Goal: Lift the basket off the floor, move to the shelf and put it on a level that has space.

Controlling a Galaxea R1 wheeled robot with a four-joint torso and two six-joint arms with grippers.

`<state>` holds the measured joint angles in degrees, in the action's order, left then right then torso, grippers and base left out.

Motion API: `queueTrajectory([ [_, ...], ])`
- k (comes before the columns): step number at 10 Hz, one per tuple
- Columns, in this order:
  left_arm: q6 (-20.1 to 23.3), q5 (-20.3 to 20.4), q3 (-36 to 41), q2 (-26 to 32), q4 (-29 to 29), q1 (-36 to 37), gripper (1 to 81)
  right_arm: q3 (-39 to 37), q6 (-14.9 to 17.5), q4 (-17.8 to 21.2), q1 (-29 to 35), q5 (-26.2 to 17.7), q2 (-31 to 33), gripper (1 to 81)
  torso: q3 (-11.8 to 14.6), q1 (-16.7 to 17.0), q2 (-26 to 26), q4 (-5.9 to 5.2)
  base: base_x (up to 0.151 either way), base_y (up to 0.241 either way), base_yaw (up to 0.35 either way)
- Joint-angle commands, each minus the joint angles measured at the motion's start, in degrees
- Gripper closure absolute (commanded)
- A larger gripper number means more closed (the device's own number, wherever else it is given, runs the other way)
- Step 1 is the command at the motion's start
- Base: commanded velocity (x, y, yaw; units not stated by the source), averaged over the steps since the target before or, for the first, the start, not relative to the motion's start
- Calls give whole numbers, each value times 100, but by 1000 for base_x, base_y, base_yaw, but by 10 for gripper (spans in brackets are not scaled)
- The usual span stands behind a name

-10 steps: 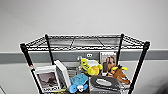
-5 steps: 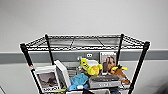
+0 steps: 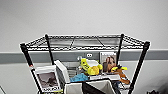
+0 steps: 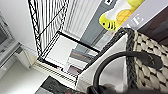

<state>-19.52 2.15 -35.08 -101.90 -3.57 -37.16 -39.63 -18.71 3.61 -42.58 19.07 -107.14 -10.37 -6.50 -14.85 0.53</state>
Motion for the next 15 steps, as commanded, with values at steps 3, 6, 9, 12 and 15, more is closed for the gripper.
queueTrajectory([
  [3,-428,207,845,397,67,1355,811,984,-80,244,1290,220,427,811,0,0,0,0,0,0,0],
  [6,-921,112,1038,661,67,2075,811,1186,-80,640,1862,151,603,811,0,0,0,0,0,0,0],
  [9,-1483,-99,1126,802,58,2839,811,1274,-80,1071,2432,-8,744,811,0,0,0,0,0,0,0],
  [12,-2081,-328,1135,925,58,3595,811,1371,-80,1467,2908,-228,771,811,0,0,0,0,0,0,0],
  [15,-2654,-513,1144,934,50,4297,811,1442,-80,1942,3636,-404,788,811,0,0,0,0,0,0,0],
])
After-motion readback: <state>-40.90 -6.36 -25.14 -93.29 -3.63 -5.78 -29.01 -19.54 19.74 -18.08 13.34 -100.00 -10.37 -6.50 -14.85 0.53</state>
